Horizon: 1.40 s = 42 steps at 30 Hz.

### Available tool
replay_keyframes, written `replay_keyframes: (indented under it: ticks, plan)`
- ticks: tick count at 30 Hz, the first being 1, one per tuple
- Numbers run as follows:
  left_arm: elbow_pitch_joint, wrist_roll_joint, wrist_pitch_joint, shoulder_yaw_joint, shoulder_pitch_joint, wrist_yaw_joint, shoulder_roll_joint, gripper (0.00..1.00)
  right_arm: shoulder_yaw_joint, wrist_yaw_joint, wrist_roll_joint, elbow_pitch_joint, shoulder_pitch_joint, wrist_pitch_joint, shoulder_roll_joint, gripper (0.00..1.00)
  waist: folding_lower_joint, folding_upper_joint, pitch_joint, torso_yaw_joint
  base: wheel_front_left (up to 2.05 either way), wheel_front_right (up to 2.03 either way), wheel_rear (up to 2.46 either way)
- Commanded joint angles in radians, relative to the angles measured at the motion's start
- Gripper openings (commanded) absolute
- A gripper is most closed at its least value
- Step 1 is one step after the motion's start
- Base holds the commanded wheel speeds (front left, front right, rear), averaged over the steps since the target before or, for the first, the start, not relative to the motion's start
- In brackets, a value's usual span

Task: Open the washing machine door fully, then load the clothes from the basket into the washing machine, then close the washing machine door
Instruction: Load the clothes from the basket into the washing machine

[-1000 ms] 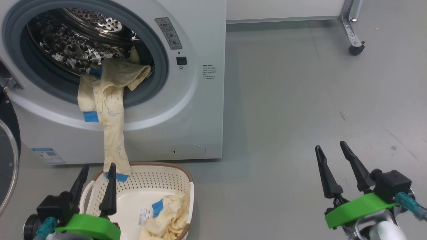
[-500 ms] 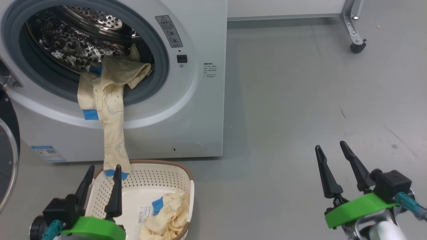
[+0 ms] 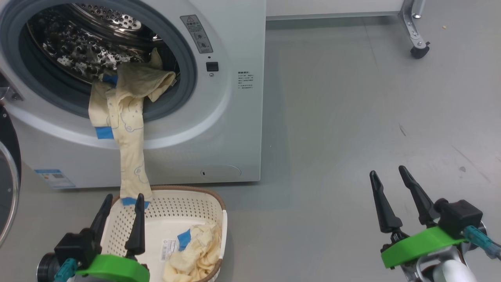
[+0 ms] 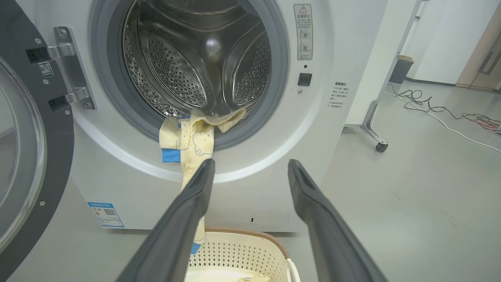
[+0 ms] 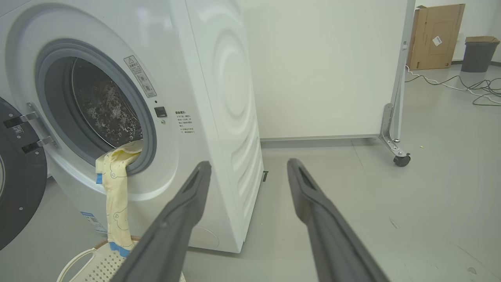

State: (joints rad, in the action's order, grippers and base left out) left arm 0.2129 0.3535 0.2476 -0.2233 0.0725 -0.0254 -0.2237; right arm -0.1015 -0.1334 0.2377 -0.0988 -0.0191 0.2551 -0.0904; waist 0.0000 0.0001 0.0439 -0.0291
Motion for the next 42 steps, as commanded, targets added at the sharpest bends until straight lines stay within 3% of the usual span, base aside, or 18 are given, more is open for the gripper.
replay_keyframes:
  ticks: [1,29,42]
  plan:
    - [-0.025,-0.011,0.014,0.052,0.038,0.006,-0.007,1.0,-0.02,0.003,0.007,0.029,0.022,0.007,-0.005,1.0,0.0,-0.0001,0.0,0.0,0.0,0.0,0.0]
    - [0.03,-0.043,0.014,0.087,0.055,0.042,0.046,1.0,-0.026,0.003,0.004,0.031,0.033,0.007,-0.011,1.0,0.0,-0.0001,0.039,-0.003,0.0,0.0,0.0]
    - [0.156,-0.024,-0.026,0.098,0.26,0.039,0.036,1.0,-0.033,0.003,-0.014,0.064,0.103,0.007,-0.031,1.0,0.0,-0.0001,0.263,0.004,0.0,0.0,0.0]
